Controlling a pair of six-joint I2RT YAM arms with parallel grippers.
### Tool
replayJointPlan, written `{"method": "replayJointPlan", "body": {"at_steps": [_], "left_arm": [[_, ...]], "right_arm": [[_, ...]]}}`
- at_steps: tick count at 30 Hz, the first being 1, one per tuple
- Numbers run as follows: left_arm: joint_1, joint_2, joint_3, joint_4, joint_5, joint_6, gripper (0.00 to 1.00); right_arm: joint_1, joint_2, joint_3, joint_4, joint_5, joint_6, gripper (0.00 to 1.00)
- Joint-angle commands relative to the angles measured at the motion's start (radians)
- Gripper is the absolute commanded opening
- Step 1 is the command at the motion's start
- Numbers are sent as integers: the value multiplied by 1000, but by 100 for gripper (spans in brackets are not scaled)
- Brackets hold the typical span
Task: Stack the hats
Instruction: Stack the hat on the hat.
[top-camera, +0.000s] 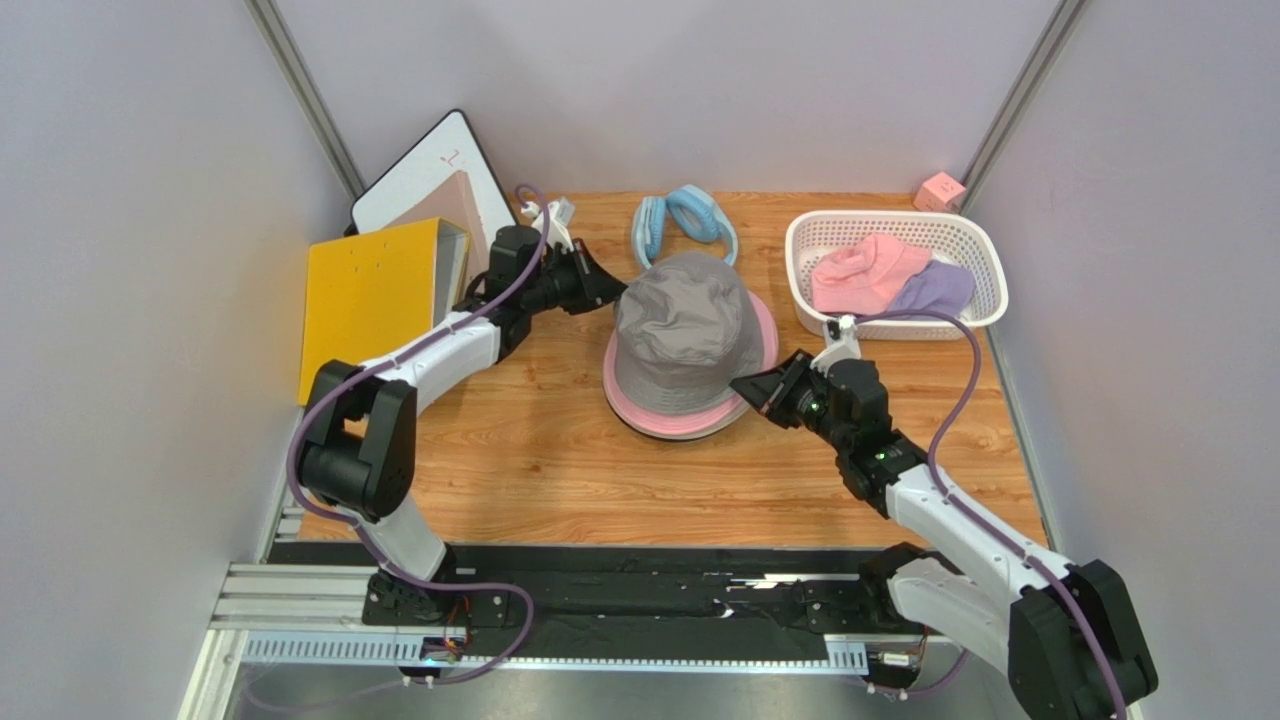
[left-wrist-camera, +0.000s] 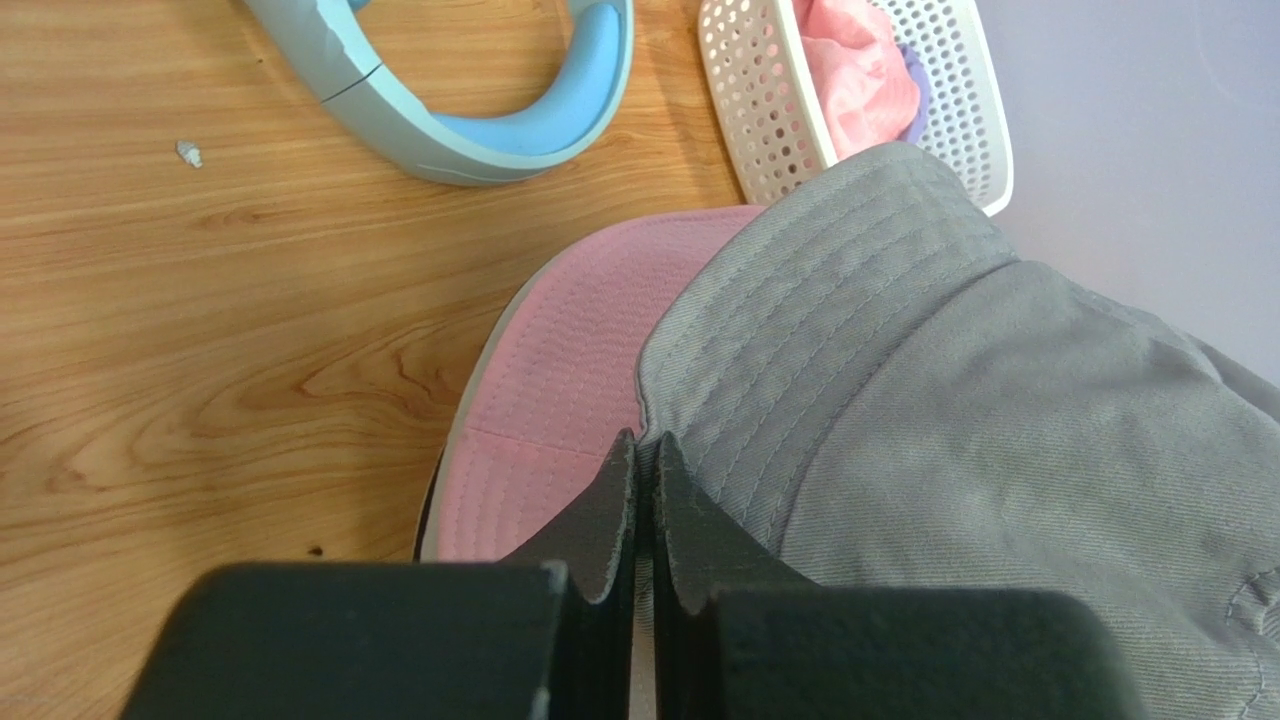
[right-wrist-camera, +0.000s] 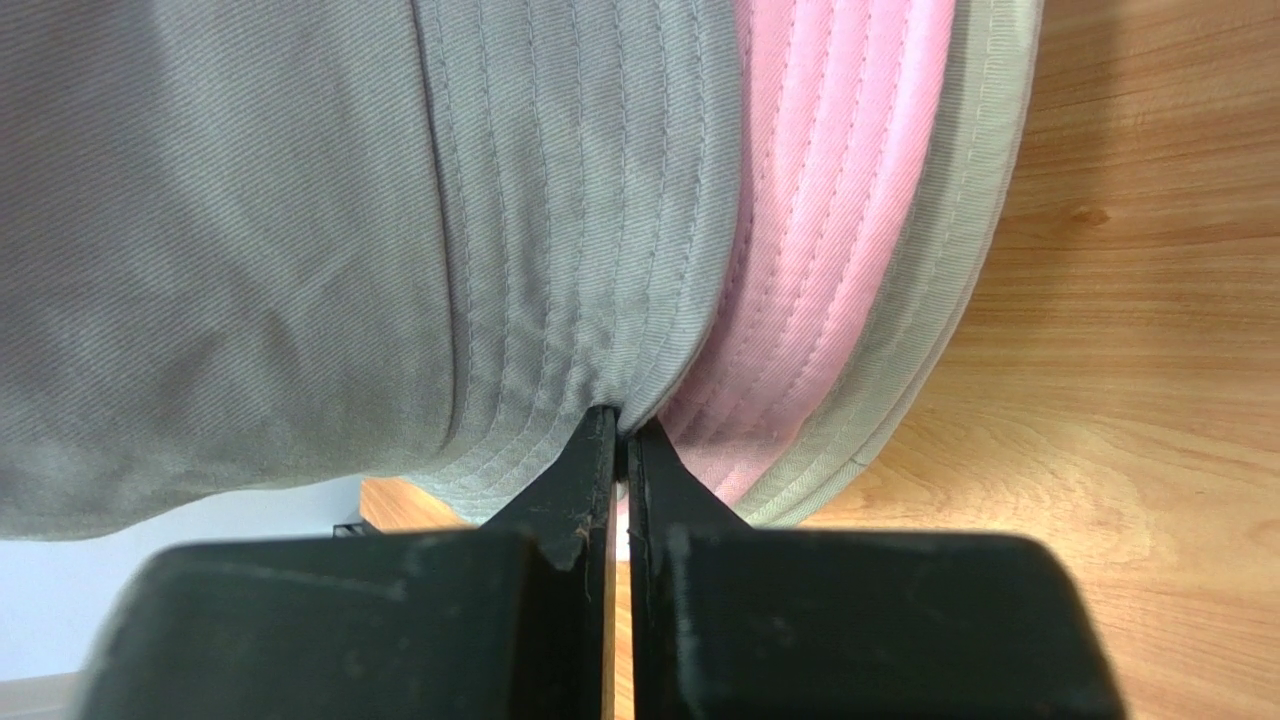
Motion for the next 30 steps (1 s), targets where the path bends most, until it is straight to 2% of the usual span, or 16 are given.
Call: {"method": "replayJointPlan", "body": {"at_steps": [1, 10, 18, 24, 30], "left_arm": [[14, 51, -57, -84, -142, 76, 0], [14, 83, -156, -18, -143, 53, 0], [-9, 61, -212, 77, -99, 29, 0], [-55, 57, -207, 31, -154, 53, 0], [-66, 45, -230, 7, -203, 73, 0]], "right_arm": [[17, -18, 0, -146, 95, -58, 0], [55, -121, 97, -300, 167, -82, 0], [56, 0, 6, -244, 227, -99, 0], [55, 34, -12, -252, 274, -104, 0], [56, -52, 6, -364, 339, -131, 0]]}}
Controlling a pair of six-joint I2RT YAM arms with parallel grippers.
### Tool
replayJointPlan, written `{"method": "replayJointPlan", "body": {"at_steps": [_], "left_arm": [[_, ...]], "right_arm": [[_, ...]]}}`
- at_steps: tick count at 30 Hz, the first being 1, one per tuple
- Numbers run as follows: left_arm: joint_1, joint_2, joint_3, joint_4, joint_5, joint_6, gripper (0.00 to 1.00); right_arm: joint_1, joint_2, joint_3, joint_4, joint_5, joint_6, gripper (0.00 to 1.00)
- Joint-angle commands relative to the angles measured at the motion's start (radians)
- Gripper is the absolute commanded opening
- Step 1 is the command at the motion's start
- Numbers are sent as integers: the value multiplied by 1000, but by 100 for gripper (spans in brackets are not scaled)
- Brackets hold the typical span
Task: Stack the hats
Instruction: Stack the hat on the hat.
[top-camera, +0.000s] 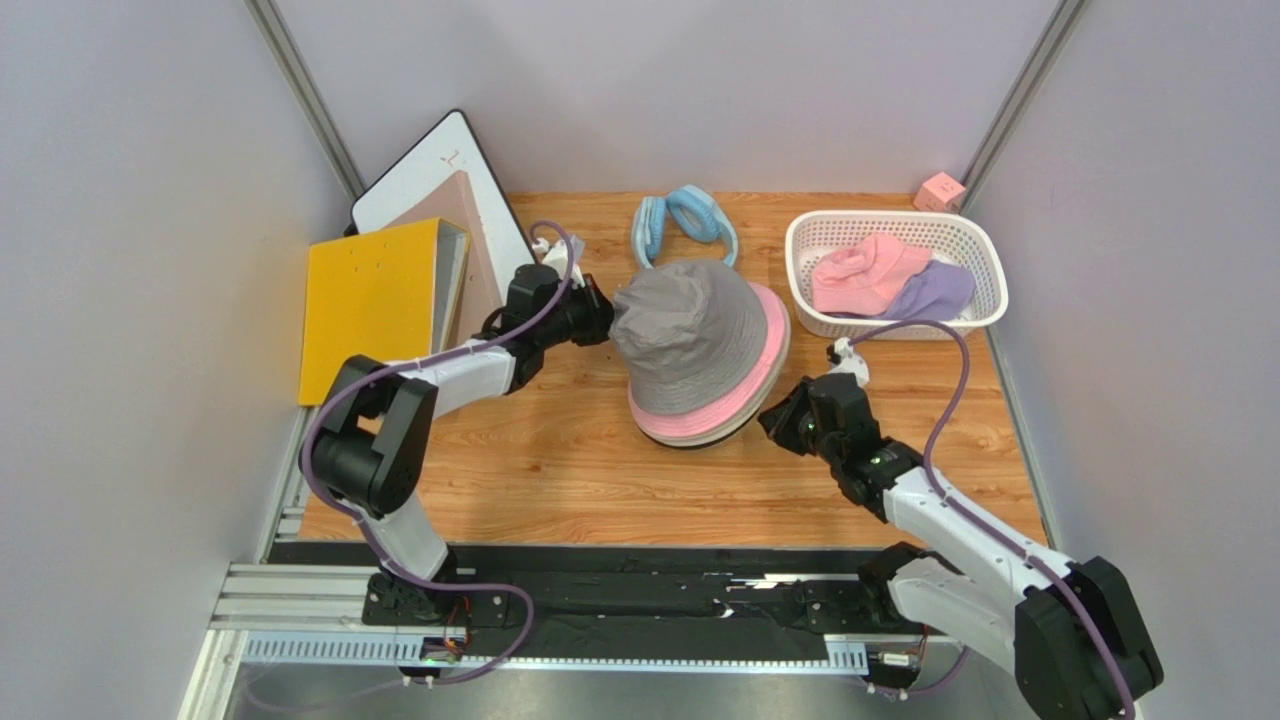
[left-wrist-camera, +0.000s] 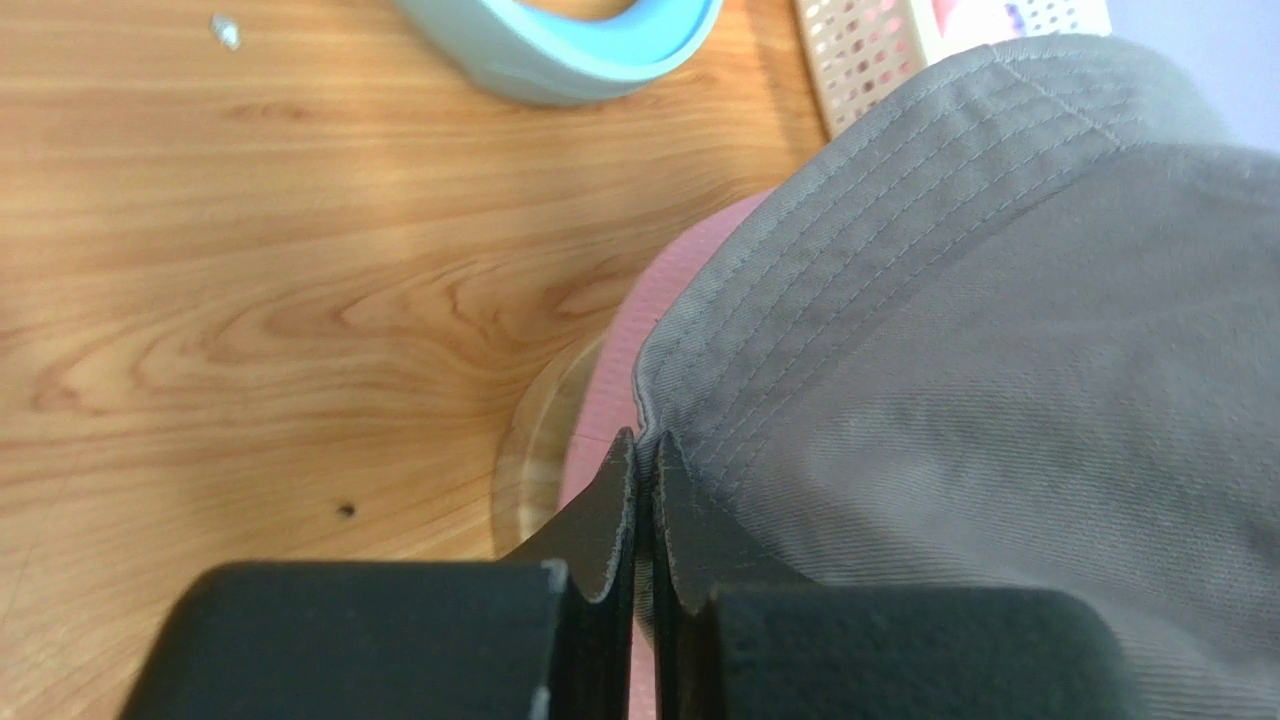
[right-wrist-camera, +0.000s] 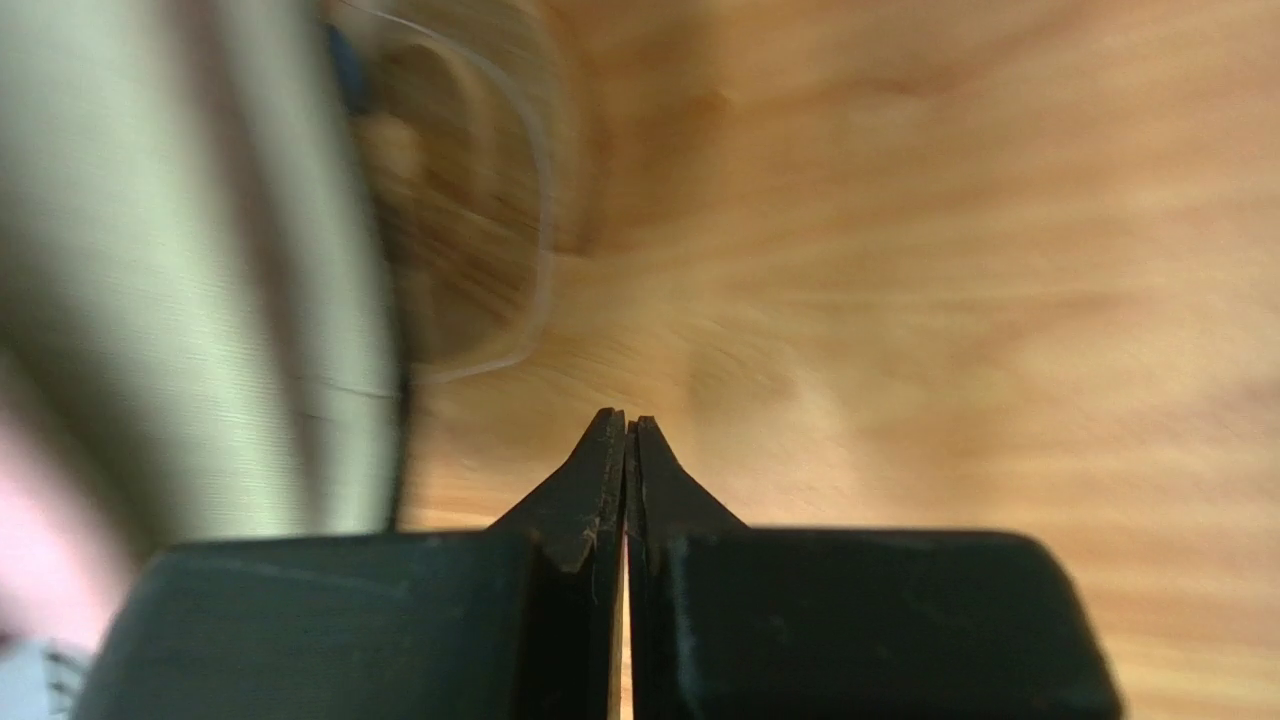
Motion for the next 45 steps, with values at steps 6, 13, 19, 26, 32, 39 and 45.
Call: {"method": "replayJointPlan", "body": {"at_steps": [6, 13, 19, 26, 32, 39, 45], "left_arm": [[-8, -85, -87, -141, -10, 43, 0], [12, -193, -49, -291, -113, 67, 99], [70, -355, -95, -371, -184, 78, 99], [75, -518, -123, -443, -224, 93, 99], [3, -612, -29, -533, -291, 171, 99], [-113, -578, 114, -590, -400, 248, 99], [-175, -462, 206, -592, -438, 309, 99]], "right_arm": [[-2, -164, 104, -244, 5, -89, 0], [-4, -274, 277, -445, -20, -172, 55], [-2, -270, 297, -413, -176, -176, 100], [48, -244, 63, -22, -343, -40, 97], [107, -184, 40, 119, -294, -20, 91], [134, -115, 27, 215, -308, 34, 82], [174, -87, 70, 141, -279, 54, 77]]}}
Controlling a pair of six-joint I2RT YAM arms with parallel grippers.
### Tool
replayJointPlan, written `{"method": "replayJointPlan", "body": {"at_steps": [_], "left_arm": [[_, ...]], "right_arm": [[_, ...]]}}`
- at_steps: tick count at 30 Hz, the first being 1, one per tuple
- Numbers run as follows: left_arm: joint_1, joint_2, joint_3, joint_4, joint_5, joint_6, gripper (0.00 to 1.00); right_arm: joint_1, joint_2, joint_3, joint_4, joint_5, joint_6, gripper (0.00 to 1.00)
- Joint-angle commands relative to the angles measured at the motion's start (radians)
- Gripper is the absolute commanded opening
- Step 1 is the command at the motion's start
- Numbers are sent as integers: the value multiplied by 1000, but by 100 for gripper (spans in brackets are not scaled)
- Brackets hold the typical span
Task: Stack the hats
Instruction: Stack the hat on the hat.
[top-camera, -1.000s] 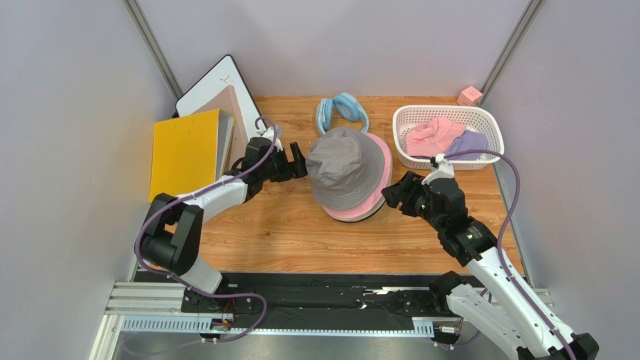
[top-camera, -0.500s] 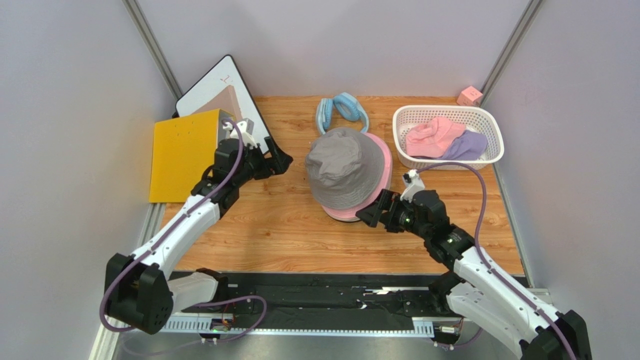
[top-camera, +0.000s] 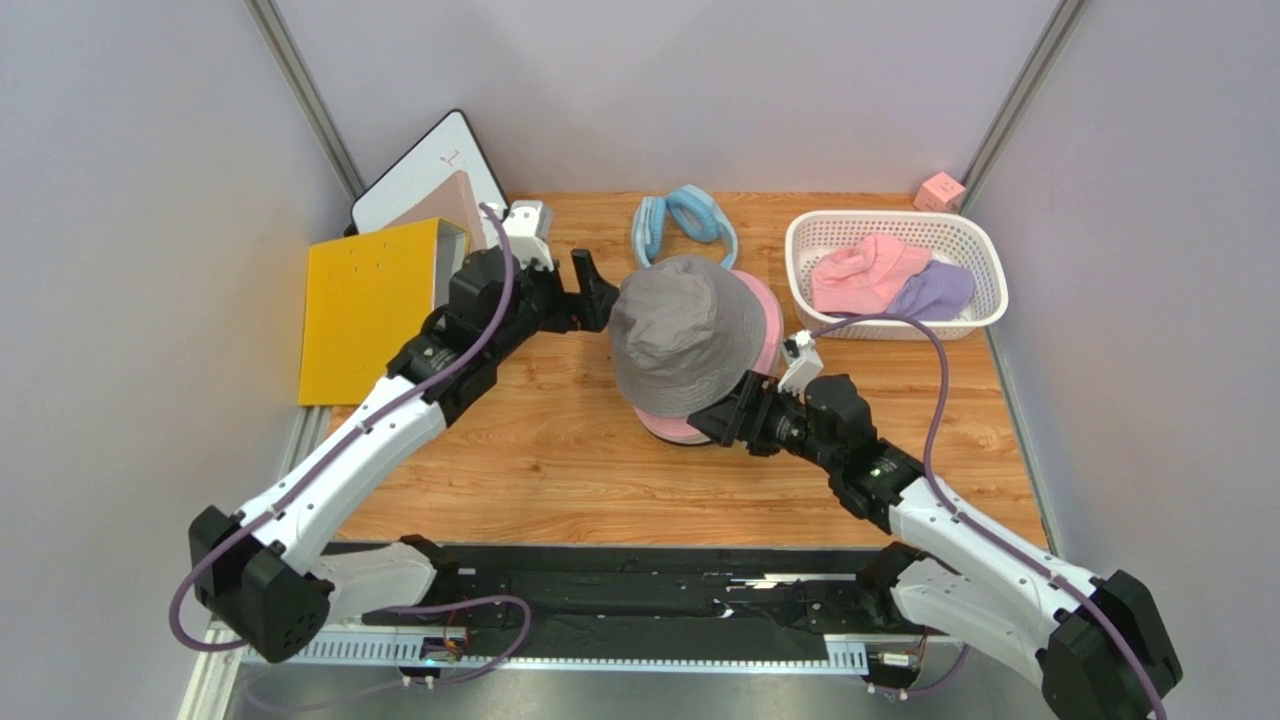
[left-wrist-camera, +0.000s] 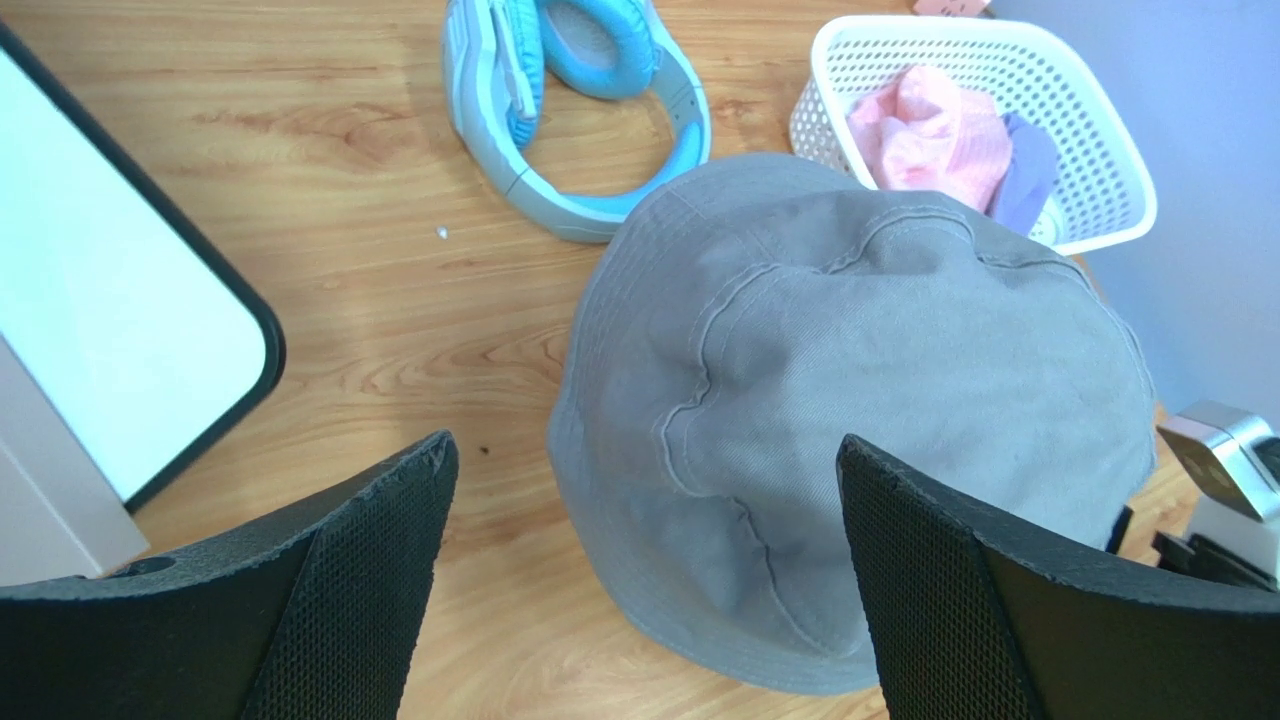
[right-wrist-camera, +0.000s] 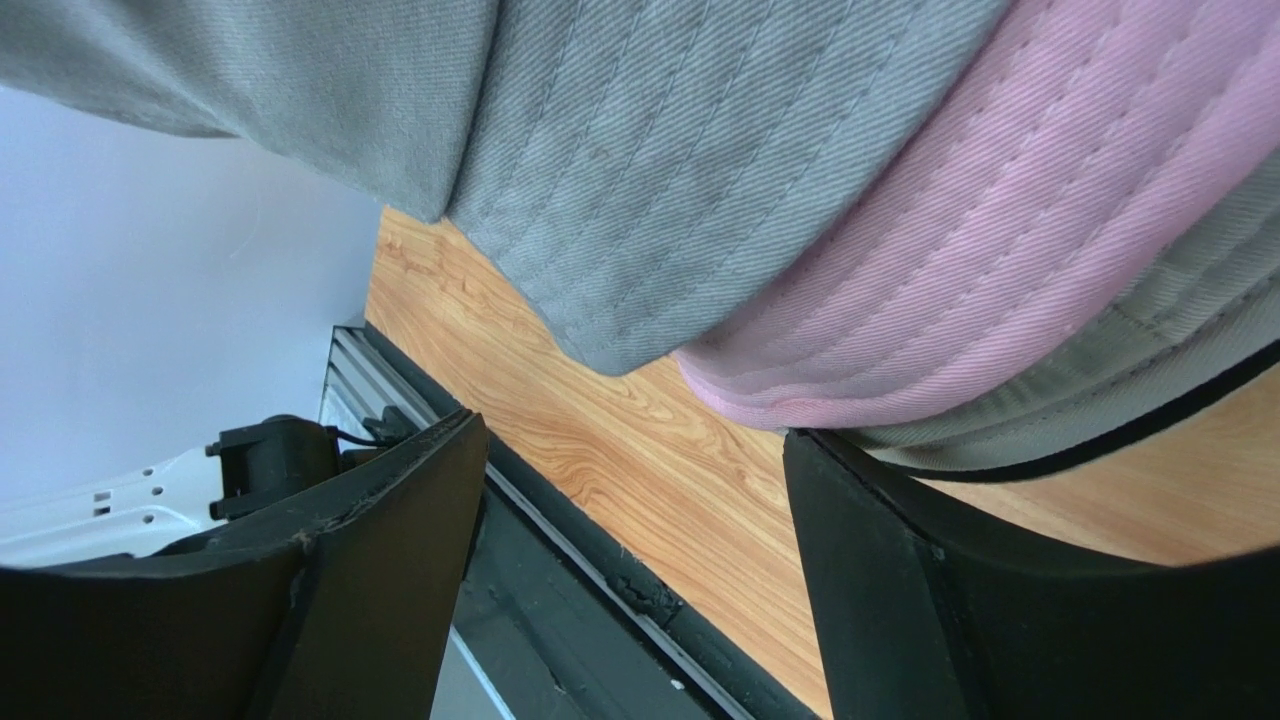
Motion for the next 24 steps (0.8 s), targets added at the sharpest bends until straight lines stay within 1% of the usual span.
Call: {"method": "replayJointPlan", "body": {"at_steps": [1, 2, 3, 4, 8, 10, 12, 14, 15, 18, 21, 24], "left_arm": [[-41, 108, 87, -32, -57, 93, 99], [-45, 128, 108, -39, -62, 101, 99], [-56, 160, 116, -44, -71, 104, 99], [-59, 171, 121, -44, -73, 108, 99], [-67, 194, 110, -23, -65, 105, 99], [-67, 188, 103, -18, -76, 99, 99], [-67, 176, 93, -17, -77, 98, 99], [-68, 167, 86, -20, -74, 96, 99], [-68, 159, 84, -21, -76, 94, 99], [-68, 150, 79, -30, -83, 98, 100], [-67, 142, 76, -38, -82, 96, 99], [-68, 137, 73, -35, -80, 98, 99]], "right_arm": [[49, -11, 52, 8, 65, 32, 77], [62, -19, 62, -31, 101, 32, 77], [78, -30, 79, -121, 137, 29, 77], [96, -51, 82, -147, 168, 28, 78], [112, -125, 53, -172, 155, 67, 78], [115, -148, 41, -155, 152, 74, 79], [116, -137, 45, -122, 149, 67, 78], [116, -90, 55, -80, 127, 63, 78], [115, -50, 56, -15, 118, 63, 77], [116, 34, 85, 36, 104, 55, 76], [115, 88, 91, 114, 87, 47, 73], [116, 118, 101, 147, 83, 47, 71]]}}
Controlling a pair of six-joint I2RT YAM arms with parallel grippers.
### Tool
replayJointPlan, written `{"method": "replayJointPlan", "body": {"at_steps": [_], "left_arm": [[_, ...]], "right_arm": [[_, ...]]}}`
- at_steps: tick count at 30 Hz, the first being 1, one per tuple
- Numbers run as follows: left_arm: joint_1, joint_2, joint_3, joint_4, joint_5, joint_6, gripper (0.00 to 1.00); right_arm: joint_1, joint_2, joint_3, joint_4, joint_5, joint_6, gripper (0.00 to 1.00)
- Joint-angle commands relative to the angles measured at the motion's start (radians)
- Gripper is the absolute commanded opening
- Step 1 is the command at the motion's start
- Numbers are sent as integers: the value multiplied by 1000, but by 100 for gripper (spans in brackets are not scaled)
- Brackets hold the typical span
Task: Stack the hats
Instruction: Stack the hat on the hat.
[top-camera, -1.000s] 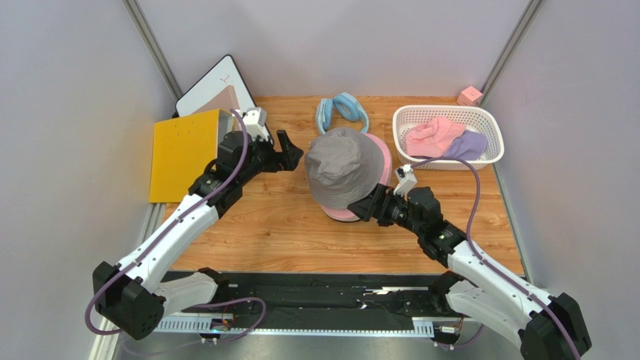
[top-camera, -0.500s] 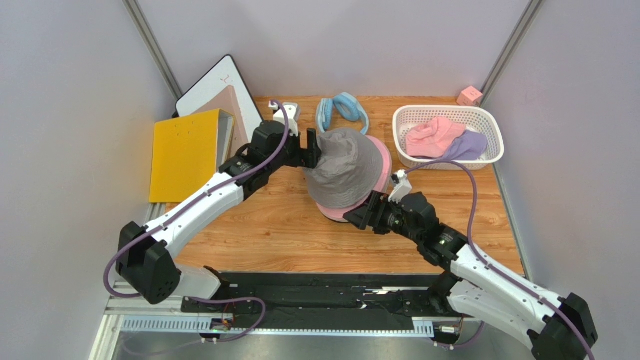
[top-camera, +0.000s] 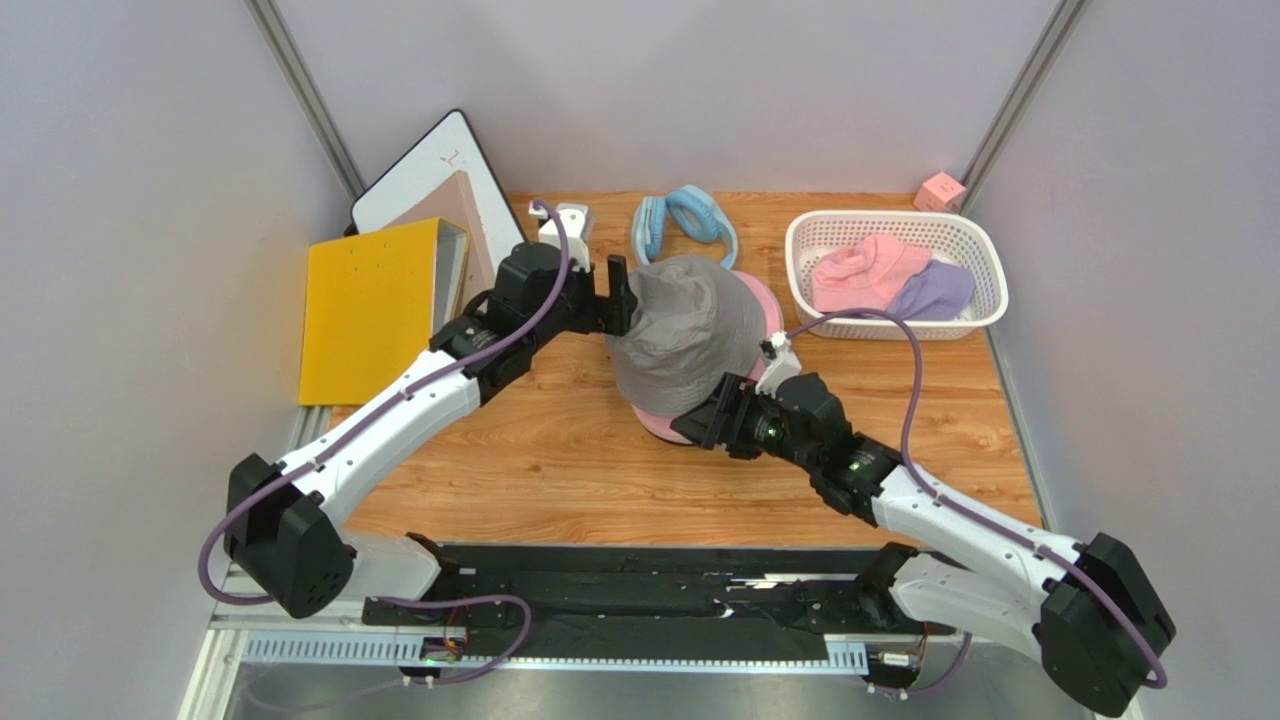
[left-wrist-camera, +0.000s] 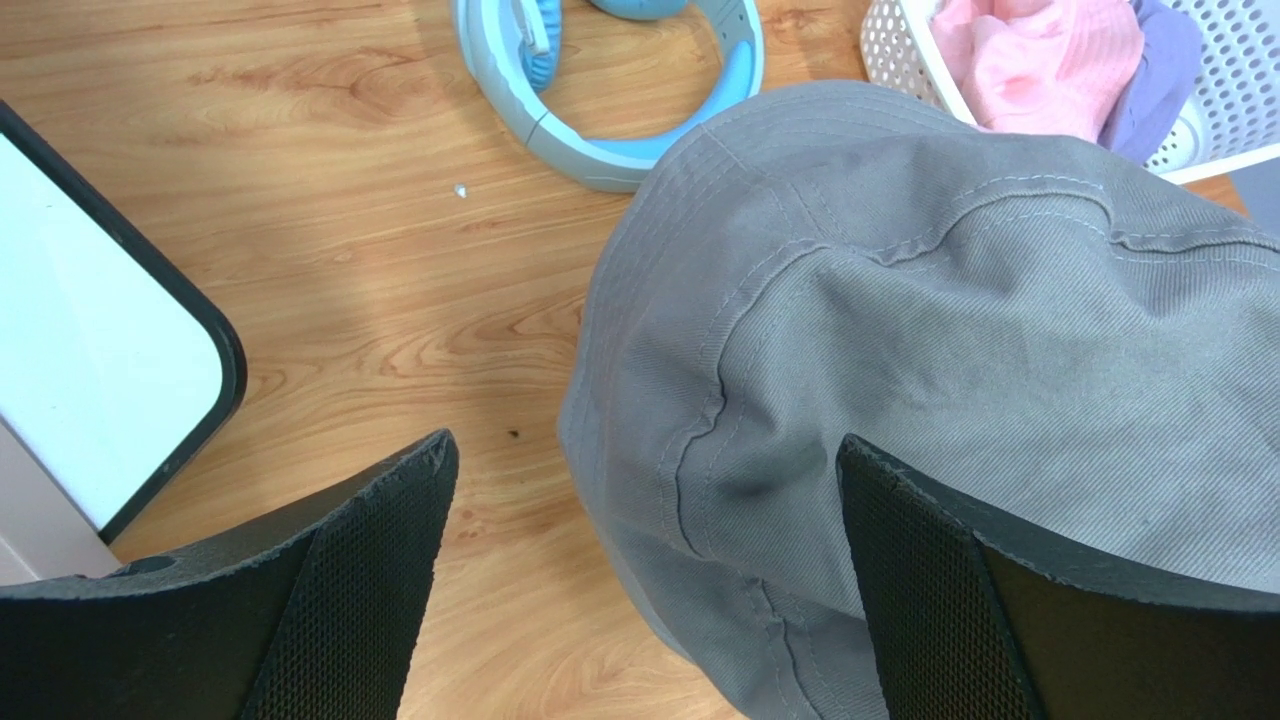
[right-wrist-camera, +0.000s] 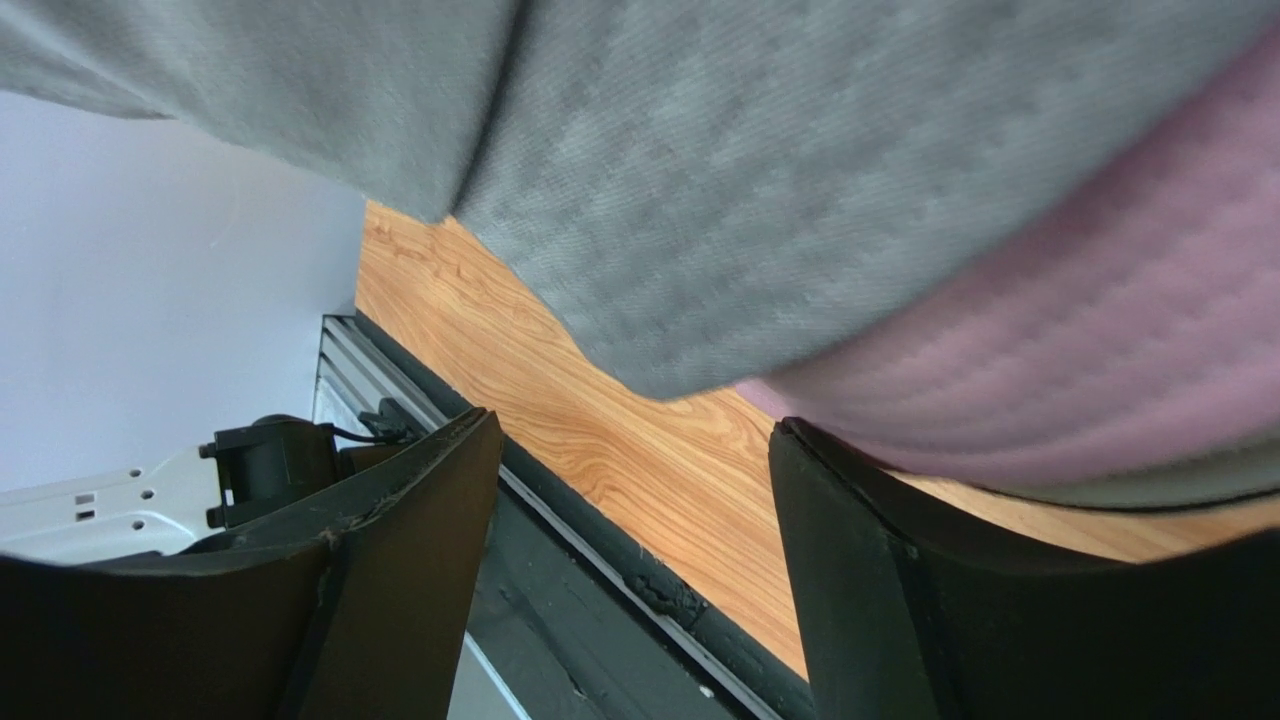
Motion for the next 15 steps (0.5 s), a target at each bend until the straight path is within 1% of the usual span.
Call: {"method": "replayJointPlan", "body": {"at_steps": [1, 5, 10, 15], "left_arm": [[-2, -37, -6, -7, -8, 21, 99], [-3, -43, -4, -10, -11, 23, 99], [-3, -54, -3, -11, -7, 21, 99], [-3, -68, -3, -11, 2, 12, 99]], "right_arm": [[4, 26, 58, 155, -22, 1, 70], [6, 12, 45, 180, -34, 25, 69], [4, 19, 49, 155, 22, 4, 68], [4, 79, 32, 232, 35, -2, 60]]}}
